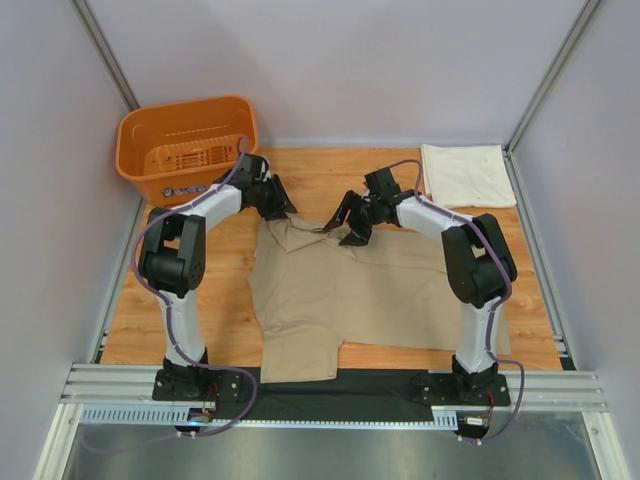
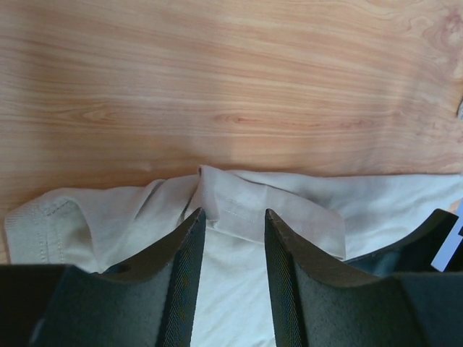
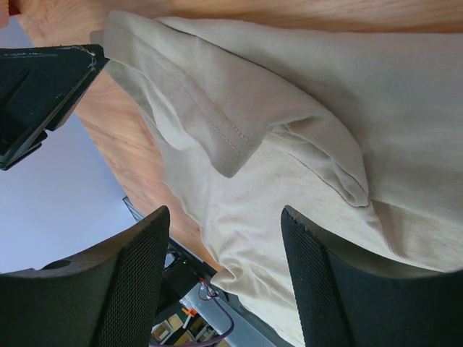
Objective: Fold and stack the t-shirts
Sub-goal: Fold the tshirt
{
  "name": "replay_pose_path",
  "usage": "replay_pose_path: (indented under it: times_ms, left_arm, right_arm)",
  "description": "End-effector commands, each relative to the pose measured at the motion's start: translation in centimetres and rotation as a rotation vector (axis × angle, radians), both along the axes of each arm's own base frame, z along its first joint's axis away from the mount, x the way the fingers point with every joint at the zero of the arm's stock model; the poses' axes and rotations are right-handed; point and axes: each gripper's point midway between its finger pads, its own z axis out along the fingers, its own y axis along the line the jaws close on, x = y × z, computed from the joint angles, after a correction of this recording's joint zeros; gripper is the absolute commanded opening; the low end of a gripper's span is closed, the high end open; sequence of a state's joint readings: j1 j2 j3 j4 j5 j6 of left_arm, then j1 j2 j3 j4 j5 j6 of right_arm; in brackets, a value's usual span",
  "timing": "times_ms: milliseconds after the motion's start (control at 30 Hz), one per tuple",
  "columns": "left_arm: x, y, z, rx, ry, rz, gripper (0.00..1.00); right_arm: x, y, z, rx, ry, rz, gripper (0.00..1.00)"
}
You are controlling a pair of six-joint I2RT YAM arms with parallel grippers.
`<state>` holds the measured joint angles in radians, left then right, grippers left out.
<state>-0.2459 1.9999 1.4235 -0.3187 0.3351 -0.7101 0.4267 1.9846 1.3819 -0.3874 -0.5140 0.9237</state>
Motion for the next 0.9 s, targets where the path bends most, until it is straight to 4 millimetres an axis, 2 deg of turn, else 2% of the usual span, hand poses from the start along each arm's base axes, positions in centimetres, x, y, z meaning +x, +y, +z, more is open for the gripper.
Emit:
replay_pose_path:
  times_ms: [0,167,200,267,300,400,567,867]
  left_arm:
    - [0.9,0.7,-0.3,0.030,0.007,0.036,0.46]
    - [0.6,0.9,-0.4,0.065,0.001,0.038,0.45]
    - [0.6,1.1,0.6,0.080,-0.028,0.039,0.47]
    - [0.3,1.5,0.7,0.140,-0.064,0.033,0.50]
    - [0.2,1.5,1.5,0.150,-0.088,0.032,0.52]
    - [-0.1,1.6,1.6,0.182,-0.096,0.028,0.53]
    - [-0.1,1.2,0.7,0.177,-0.072,0.026,0.53]
    - [0.4,0.7,-0.8,0.164,-0.044,0.013,0.45]
  right_arm:
    - [0.7,-0.4,1.2,0.008,-0.038,0.005,0.64]
    - [0.7,-1.0,1.2,0.012,-0.039,-0.001,0.64]
    - [0.7,-1.1,1.2,0.012,-0.042,-0.002,0.64]
    - [0.6,-1.3,0.9,0.009,-0.036,-0.004,0.64]
    - [0.6,-1.4,1.0,0.009,-0.036,-0.005,0.64]
    - [0.6,-1.4,0.9,0.013,-0.033,-0.006,0.64]
    - [0.4,-1.4,0.9,0.015,-0.033,-0.005,0.64]
    - [0.0,-2.4,1.0,0.009,-0.036,-0.017,0.64]
